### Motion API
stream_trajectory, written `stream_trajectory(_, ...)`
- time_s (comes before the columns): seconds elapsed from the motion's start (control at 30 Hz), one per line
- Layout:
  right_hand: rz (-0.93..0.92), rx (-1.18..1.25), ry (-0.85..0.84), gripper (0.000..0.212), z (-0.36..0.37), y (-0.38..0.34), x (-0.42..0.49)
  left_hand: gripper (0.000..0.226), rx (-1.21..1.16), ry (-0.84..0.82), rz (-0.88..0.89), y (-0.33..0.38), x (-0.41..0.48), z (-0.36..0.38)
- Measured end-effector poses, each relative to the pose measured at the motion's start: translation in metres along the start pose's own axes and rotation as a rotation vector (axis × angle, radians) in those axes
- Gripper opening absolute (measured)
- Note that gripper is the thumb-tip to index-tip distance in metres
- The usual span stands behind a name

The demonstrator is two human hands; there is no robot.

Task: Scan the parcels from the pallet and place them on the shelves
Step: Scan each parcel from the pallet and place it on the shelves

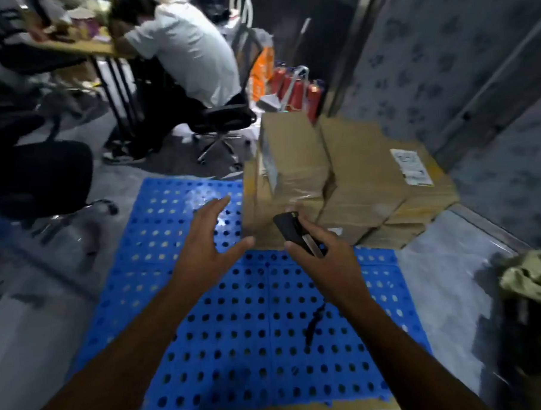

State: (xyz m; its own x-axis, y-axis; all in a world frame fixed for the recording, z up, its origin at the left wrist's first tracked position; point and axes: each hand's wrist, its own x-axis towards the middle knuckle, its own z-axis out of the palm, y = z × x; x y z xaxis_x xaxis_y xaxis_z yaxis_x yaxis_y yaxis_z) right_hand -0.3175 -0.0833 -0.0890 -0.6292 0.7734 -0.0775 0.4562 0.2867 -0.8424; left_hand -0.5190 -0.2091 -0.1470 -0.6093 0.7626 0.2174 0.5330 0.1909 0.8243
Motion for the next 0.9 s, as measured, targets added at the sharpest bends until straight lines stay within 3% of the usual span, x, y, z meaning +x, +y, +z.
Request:
stream_trajectory(0.2, 0.086, -0.067, 0.212, 0.072, -0.031, -0.009, 0.021, 0.085, -0.103, -0.091, 0.154, 0.038, 0.098, 0.033)
stream_trajectory(0.3, 0.109, -0.066, 0.276, 0.070, -0.037, -0.012, 0.030, 0.095, -0.107, -0.125, 0.173, 0.046, 0.121, 0.047)
stream_trajectory(0.4, 0.116, -0.092, 0.315, 0.068, -0.039, -0.013, 0.034, 0.101, -0.071, -0.089, 0.167, 0.047, 0.125, 0.058)
stream_trajectory(0.63, 0.121, -0.108, 0.341, 0.066, -0.045, -0.007, 0.031, 0.085, -0.081, 0.015, 0.201, 0.037, 0.125, 0.076)
stream_trajectory(0.9, 0.074, -0.073, 0.350, 0.066, -0.079, 0.016, 0.014, 0.086, -0.206, 0.113, 0.113, 0.045, 0.087, 0.078)
